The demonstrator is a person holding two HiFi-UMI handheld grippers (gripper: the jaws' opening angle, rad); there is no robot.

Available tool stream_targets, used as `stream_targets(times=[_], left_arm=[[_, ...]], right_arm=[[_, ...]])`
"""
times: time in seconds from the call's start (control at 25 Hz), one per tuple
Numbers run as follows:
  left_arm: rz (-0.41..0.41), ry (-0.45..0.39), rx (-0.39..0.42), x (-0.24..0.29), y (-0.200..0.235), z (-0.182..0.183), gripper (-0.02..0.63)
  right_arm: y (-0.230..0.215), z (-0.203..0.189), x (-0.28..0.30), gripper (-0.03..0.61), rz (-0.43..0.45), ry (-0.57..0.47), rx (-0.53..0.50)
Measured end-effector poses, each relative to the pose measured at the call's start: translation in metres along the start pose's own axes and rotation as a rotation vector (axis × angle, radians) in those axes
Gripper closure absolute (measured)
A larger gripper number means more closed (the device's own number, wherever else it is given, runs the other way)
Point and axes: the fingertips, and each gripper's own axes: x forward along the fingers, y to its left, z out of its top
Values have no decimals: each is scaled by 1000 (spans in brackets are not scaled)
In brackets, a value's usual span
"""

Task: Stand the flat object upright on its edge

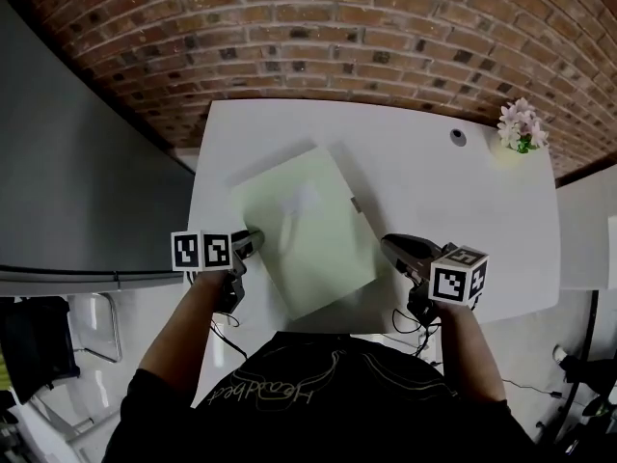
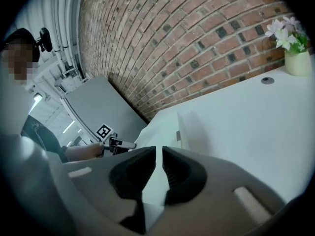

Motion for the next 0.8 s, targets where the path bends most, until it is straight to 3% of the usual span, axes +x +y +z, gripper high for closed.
stream_targets(times=[0.36,0.8], left_arm=[[-70,45,105,10,-4,17,440],[-142,95,170,20,-10,30,439]], right_arm=[[-28,2,28,525,-58,56,4],[-60,6,72,456,-75,136,42]])
